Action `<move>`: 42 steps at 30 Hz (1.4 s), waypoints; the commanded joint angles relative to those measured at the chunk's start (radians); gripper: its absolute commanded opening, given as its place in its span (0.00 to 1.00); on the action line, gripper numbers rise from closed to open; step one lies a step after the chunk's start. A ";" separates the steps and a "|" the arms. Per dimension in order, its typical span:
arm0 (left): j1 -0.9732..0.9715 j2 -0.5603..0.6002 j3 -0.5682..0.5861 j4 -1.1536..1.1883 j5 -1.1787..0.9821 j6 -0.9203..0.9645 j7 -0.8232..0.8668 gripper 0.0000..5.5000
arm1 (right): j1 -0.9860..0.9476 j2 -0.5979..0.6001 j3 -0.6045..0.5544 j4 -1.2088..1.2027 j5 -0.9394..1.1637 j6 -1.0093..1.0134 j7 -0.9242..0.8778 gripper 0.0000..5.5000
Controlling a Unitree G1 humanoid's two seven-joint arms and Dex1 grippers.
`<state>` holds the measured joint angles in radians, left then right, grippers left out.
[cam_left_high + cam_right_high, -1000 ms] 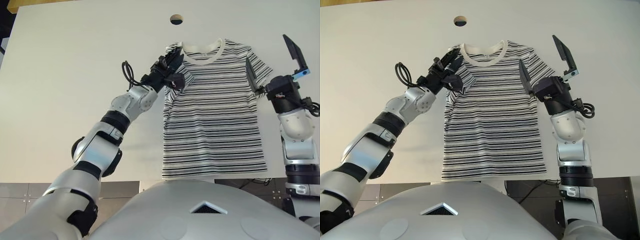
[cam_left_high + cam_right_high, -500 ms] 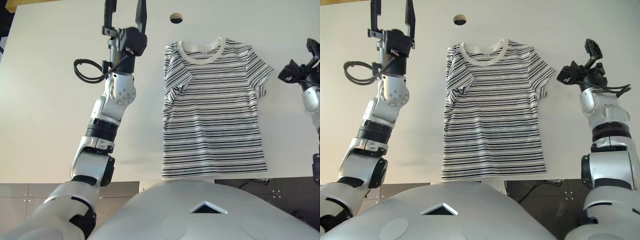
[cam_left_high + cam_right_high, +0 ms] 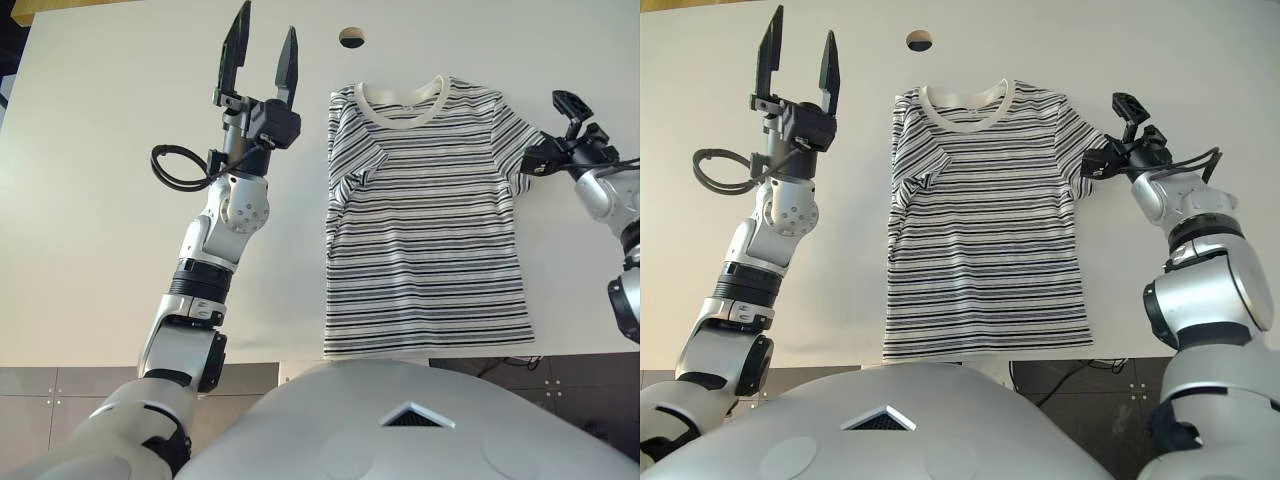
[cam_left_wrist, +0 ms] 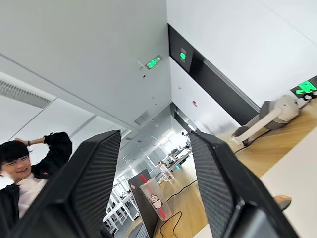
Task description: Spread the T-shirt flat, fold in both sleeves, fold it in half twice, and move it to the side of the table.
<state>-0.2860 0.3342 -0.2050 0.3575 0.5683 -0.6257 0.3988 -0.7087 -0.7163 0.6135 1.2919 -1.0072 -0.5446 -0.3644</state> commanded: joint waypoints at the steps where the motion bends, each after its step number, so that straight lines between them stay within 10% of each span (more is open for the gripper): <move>1: 0.002 0.000 -0.017 0.000 0.022 0.003 -0.022 0.47 | 0.033 -0.008 0.043 -0.006 0.004 -0.073 0.065 0.76; 8: 0.002 -0.001 -0.019 0.012 0.025 0.011 -0.021 0.47 | 0.029 -0.008 0.071 -0.012 0.020 -0.061 0.054 0.76; 30: 0.015 -0.018 -0.033 -0.010 0.037 0.016 -0.017 0.47 | 0.049 -0.013 0.112 -0.008 0.045 -0.078 0.092 0.02; 42: 0.021 -0.017 -0.028 0.000 0.032 0.013 -0.014 0.47 | 0.091 -0.066 -0.072 -0.147 0.263 -0.250 0.053 0.02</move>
<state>-0.2761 0.3140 -0.2334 0.3573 0.5950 -0.6166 0.3961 -0.6238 -0.7598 0.5725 1.1869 -0.7785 -0.7654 -0.3179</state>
